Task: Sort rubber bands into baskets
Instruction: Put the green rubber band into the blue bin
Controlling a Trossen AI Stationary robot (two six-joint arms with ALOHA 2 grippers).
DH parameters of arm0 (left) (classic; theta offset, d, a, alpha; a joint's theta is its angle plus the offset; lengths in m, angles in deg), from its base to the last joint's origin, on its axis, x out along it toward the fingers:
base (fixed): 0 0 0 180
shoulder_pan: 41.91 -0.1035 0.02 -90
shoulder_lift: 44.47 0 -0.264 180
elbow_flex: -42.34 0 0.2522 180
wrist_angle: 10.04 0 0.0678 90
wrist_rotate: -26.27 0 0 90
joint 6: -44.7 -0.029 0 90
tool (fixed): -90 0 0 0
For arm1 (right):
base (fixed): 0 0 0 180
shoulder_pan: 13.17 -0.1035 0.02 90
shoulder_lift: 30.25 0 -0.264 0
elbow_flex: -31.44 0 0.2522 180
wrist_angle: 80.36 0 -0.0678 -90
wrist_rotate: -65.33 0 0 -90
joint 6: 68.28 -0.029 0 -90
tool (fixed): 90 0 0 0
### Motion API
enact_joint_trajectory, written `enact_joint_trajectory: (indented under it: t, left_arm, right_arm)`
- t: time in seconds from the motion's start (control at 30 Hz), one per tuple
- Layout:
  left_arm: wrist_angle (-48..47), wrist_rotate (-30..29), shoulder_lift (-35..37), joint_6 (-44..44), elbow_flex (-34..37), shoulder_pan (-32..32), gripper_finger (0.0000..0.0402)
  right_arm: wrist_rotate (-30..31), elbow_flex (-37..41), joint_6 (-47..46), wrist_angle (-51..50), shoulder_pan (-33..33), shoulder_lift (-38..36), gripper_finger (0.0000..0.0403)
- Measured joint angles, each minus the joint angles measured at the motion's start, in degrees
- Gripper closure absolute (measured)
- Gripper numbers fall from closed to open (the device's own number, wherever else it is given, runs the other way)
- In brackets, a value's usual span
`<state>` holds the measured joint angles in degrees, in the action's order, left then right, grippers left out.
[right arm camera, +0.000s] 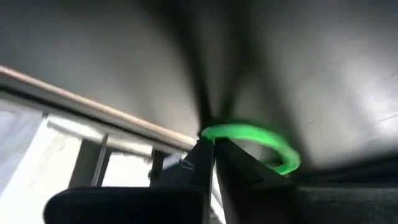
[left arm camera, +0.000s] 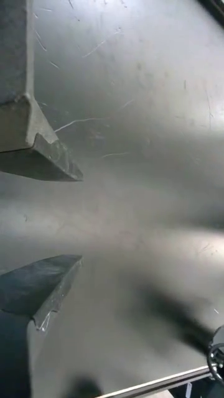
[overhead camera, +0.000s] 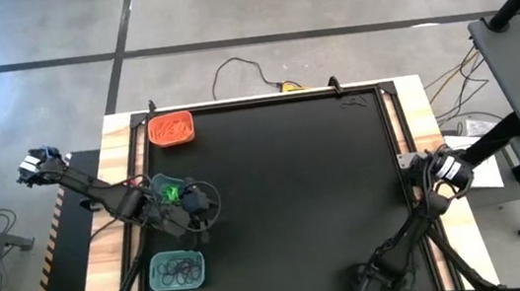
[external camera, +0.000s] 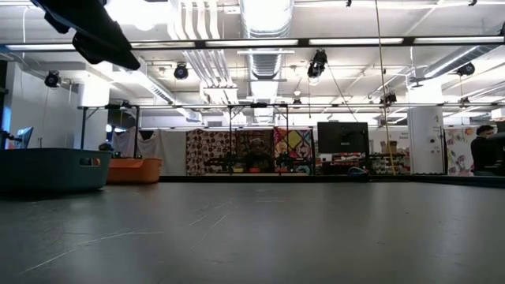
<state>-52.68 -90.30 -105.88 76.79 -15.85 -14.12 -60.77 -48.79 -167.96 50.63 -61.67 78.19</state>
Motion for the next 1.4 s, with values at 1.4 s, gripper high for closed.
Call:
enact_joint_trajectory:
  t: [1.4]
  left_arm:
    - [-2.1, 0.2, 0.0, 4.5, -0.8, 1.0, 0.0215]
  right_arm:
    - [5.7, -7.9, 6.7, -8.8, 4.2, 0.5, 0.0234]
